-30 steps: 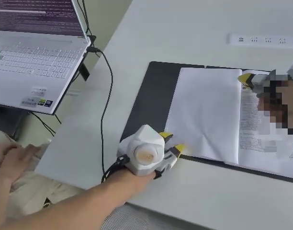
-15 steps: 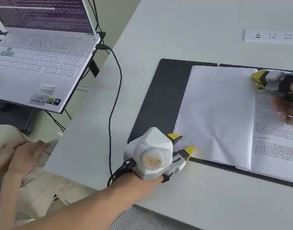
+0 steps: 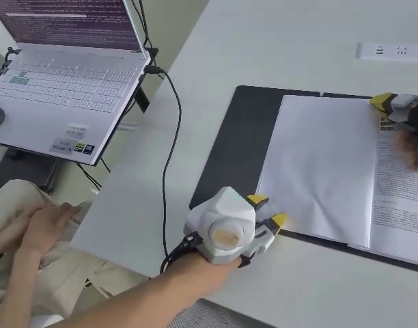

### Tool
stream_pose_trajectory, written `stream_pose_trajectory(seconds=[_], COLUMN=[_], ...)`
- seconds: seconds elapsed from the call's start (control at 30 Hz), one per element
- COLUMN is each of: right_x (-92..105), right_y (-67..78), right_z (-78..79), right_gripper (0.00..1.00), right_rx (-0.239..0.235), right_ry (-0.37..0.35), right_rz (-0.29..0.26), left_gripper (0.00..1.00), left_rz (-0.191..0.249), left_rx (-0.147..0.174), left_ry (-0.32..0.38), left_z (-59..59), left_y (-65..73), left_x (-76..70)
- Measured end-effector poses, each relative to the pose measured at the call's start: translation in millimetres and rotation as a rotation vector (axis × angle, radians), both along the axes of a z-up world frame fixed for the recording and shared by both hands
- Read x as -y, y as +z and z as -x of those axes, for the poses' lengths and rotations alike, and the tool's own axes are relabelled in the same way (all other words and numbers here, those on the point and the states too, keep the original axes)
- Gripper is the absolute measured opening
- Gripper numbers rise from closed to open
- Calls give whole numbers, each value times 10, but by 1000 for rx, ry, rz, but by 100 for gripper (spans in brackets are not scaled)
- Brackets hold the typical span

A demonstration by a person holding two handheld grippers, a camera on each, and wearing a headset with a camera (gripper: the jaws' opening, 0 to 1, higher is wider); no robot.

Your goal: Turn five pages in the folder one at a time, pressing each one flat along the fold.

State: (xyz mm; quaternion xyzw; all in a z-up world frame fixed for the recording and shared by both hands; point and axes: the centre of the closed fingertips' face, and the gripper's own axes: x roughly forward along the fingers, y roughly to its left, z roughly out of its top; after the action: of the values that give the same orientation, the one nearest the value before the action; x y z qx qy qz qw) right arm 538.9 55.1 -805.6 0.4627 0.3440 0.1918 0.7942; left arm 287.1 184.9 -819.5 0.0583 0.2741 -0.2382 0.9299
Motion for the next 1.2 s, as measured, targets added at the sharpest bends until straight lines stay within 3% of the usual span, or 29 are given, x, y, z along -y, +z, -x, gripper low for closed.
stream_pose_trajectory(seconds=[0.2, 0.33, 0.5, 0.9, 1.2], right_x=[-4, 9, 2, -5, -22], right_y=[5, -5, 8, -15, -9], right_z=[-45, -54, -38, 79, 275], right_gripper=[0, 0, 0, 0, 0], right_rx=[2, -27, -40, -58, -65], right_ry=[-27, -41, -42, 22, 63], right_rz=[-4, -48, -66, -88, -102], left_gripper=[22, 22, 22, 22, 22], left_rz=[-3, 1, -1, 1, 4], left_rx=[-4, -4, -4, -7, -6], left_ry=[-1, 3, 1, 4, 8], left_z=[-3, 2, 1, -2, -2], left_y=[-2, 8, 7, 2, -2], left_x=[-6, -6, -8, -6, -6])
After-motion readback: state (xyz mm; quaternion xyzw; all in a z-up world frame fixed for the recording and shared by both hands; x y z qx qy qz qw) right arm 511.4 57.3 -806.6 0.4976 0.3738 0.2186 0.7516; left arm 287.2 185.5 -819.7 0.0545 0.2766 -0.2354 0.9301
